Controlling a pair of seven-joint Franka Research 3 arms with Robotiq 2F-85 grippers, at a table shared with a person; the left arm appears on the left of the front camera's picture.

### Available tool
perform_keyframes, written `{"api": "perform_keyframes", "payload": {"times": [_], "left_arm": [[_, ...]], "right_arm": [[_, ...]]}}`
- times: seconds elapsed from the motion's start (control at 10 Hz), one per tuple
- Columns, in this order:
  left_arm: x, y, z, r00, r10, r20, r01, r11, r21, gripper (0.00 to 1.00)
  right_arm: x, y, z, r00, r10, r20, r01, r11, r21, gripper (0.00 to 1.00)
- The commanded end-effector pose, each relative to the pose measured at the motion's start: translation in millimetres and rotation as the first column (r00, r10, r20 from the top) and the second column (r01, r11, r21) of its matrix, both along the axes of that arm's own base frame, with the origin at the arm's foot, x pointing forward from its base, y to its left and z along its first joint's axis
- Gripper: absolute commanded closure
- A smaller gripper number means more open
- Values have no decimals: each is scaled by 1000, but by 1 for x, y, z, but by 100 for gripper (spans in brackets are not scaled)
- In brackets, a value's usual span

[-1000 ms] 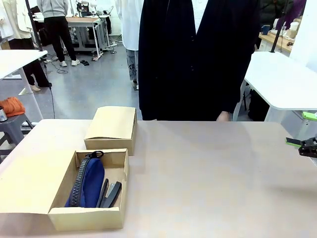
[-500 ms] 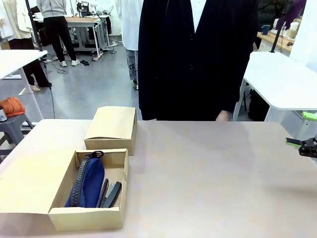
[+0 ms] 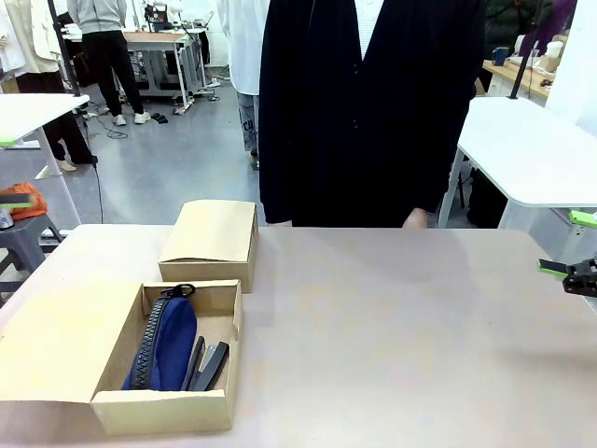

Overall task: Place items inside the box.
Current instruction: Close the lid of the Mailer Box closest to the robot.

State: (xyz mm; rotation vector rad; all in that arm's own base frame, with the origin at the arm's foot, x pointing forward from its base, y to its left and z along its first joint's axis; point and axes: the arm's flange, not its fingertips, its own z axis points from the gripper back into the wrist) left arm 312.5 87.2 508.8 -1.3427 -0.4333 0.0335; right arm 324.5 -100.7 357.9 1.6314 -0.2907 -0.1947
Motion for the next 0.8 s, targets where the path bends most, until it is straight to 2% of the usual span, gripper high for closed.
{"api": "perform_keyframes", "payload": {"times": [0.0,0.1,0.2,0.3,0.4,0.5,0.6,0.7], "left_arm": [[-8,-2,-12,842,-407,355,447,894,-34,0],[-14,8,-20,737,-452,502,512,859,21,0],[-22,17,-29,668,-400,628,432,895,111,0],[-29,25,-40,579,-396,712,312,915,256,0],[-36,33,-50,449,-435,781,170,899,403,0],[-38,41,-66,233,-523,820,-26,840,543,0],[-34,50,-84,96,-630,770,-147,756,637,0],[-28,64,-99,55,-697,715,-184,697,693,0]], "right_arm": [[1,-2,5,1000,-13,-8,14,1000,24,0],[1,-2,5,1000,-13,-8,14,1000,24,0],[1,-2,5,1000,-13,-8,14,1000,24,0],[1,-2,5,1000,-13,-8,14,1000,24,0],[1,-2,5,1000,-13,-8,14,1000,24,0],[1,-2,5,1000,-13,-8,14,1000,24,0],[1,-2,5,1000,-13,-8,14,1000,24,0],[1,-2,5,1000,-13,-8,14,1000,24,0]]}}
